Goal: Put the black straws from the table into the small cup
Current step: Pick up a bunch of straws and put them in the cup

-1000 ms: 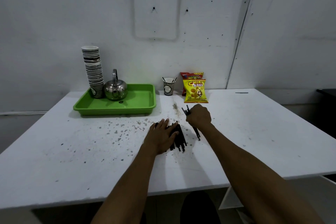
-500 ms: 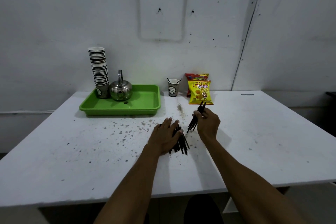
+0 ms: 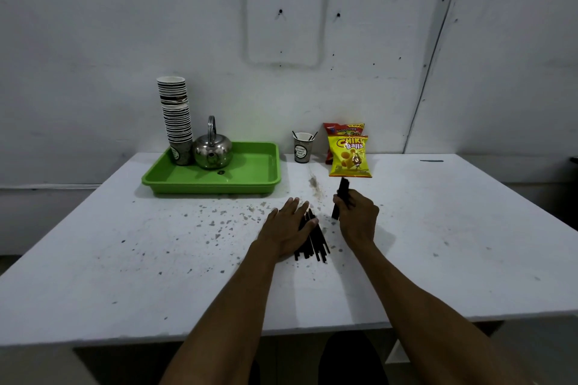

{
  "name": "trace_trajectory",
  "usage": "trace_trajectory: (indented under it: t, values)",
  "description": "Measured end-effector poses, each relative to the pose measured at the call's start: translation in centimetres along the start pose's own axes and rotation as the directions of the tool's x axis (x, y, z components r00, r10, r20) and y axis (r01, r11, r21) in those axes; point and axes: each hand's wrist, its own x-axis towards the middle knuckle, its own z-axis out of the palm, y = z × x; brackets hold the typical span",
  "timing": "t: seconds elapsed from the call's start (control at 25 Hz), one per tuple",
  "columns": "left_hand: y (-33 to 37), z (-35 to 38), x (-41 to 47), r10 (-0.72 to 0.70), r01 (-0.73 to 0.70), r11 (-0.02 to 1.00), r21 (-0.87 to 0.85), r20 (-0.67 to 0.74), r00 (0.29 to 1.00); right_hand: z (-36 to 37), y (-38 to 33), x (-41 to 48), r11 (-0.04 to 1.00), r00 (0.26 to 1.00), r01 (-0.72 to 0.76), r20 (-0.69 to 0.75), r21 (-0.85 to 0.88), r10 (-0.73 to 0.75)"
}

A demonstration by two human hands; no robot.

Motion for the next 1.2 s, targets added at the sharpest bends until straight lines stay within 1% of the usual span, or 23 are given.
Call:
trace_trajectory:
  t: [0.12,0.2,0.32,0.4,0.56,0.6,0.72,0.8,0.92,1.08,1.2]
  values:
    - [-0.2,0.1,-0.3,0.003,-0.005,0.998,0.055,0.042,0.999,0.0,0.4,-0.3,0.997,0.999,-0.027,0.025,-0.073,0.029]
    - [-0.2,0.0,-0.4,0.005,-0.007,0.999,0.047,0.047,0.999,-0.1,0.5,-0.2,0.996,0.998,-0.057,0.029,-0.069,0.059]
    - [0.1,-1.1,0.3,0.010,-0.011,1.000,0.022,0.041,0.999,-0.3,-0.1,1.1,0.993,0.992,-0.098,0.072,-0.059,0.102]
    - [0.4,-2.4,1.8,0.024,-0.024,1.000,-0.004,0.034,0.999,-0.3,-0.9,2.6,0.994,0.992,-0.110,0.059,-0.027,0.111]
    - [1.1,-4.9,6.9,0.021,-0.026,0.981,-0.191,-0.033,0.999,1.0,-2.3,8.1,0.998,0.998,-0.062,0.025,0.015,0.061]
    - [1.0,-5.5,8.6,0.018,-0.030,0.976,-0.216,-0.056,0.998,1.6,-2.6,9.9,0.999,0.999,-0.047,0.026,0.022,0.046]
    - [0.2,-7.0,13.9,0.024,-0.056,0.974,-0.219,-0.146,0.989,4.2,-3.4,16.0,1.000,1.000,0.013,-0.011,0.013,-0.013]
    - [-0.8,-7.7,17.6,-0.001,-0.047,0.972,-0.229,-0.206,0.979,6.4,-3.8,20.1,0.998,0.998,0.055,-0.020,0.034,-0.055]
    - [-1.9,-8.0,21.7,-0.086,0.014,0.962,-0.274,-0.253,0.964,9.6,-4.2,24.6,0.996,0.997,0.081,-0.016,0.034,-0.081]
    - [-3.4,-7.1,26.0,-0.178,0.070,0.923,-0.378,-0.259,0.949,13.5,-3.2,27.8,0.995,0.993,0.103,0.051,-0.003,-0.103]
    - [-3.9,-6.0,27.6,-0.237,0.094,0.880,-0.466,-0.258,0.937,15.2,-2.1,28.0,0.994,0.988,0.109,0.111,0.013,-0.110]
